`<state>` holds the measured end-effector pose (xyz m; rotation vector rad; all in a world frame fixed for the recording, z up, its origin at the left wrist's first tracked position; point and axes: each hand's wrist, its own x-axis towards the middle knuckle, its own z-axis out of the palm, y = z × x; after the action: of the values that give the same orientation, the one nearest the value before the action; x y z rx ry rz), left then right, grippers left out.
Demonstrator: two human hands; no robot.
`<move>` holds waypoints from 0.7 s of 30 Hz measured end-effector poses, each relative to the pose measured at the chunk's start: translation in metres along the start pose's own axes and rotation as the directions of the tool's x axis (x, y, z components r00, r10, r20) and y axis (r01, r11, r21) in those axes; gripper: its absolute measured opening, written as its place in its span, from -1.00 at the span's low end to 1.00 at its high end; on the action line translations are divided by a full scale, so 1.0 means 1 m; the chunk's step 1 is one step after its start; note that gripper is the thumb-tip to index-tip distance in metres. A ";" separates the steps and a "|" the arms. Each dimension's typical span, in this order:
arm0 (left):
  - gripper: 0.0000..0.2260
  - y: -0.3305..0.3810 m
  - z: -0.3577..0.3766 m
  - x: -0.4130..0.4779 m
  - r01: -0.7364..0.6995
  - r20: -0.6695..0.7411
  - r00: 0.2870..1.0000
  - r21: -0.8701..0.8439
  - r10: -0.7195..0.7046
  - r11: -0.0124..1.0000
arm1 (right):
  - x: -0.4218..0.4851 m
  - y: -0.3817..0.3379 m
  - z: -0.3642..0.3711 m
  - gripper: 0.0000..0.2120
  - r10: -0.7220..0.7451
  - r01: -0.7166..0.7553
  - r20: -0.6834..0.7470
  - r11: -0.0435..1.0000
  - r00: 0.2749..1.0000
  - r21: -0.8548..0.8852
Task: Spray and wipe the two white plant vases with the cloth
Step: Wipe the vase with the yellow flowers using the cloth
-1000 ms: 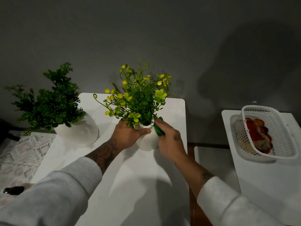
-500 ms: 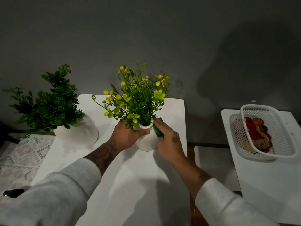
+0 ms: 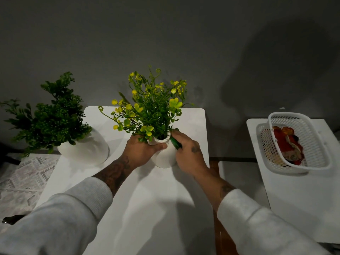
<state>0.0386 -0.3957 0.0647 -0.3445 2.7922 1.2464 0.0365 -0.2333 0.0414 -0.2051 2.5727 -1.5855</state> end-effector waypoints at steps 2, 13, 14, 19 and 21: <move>-0.61 -0.002 0.000 0.001 0.023 0.004 1.000 -0.010 -0.023 1.000 | -0.020 0.002 0.006 -0.36 -0.015 0.015 -0.046 1.000 0.999 0.019; -0.60 -0.003 -0.002 0.003 -0.036 0.011 0.999 0.124 0.035 0.992 | -0.003 0.023 0.006 -0.28 0.396 -0.385 0.013 0.885 0.918 0.261; -0.57 -0.004 -0.002 0.004 -0.030 0.014 1.000 0.136 0.029 0.990 | -0.003 0.028 0.008 -0.27 0.437 -0.428 0.034 0.856 0.899 0.289; -0.53 -0.005 -0.002 0.005 -0.034 0.027 0.999 0.130 0.031 0.991 | -0.007 0.042 0.016 -0.32 0.531 -0.537 0.131 0.755 0.837 0.376; -0.53 -0.005 -0.002 0.004 -0.034 0.018 0.999 0.111 0.032 0.993 | -0.004 0.044 0.016 -0.32 0.539 -0.546 0.135 0.746 0.831 0.381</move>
<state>0.0361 -0.4012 0.0624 -0.2809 2.8494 1.0892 0.0407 -0.2276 -0.0051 0.5249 1.9409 -1.7826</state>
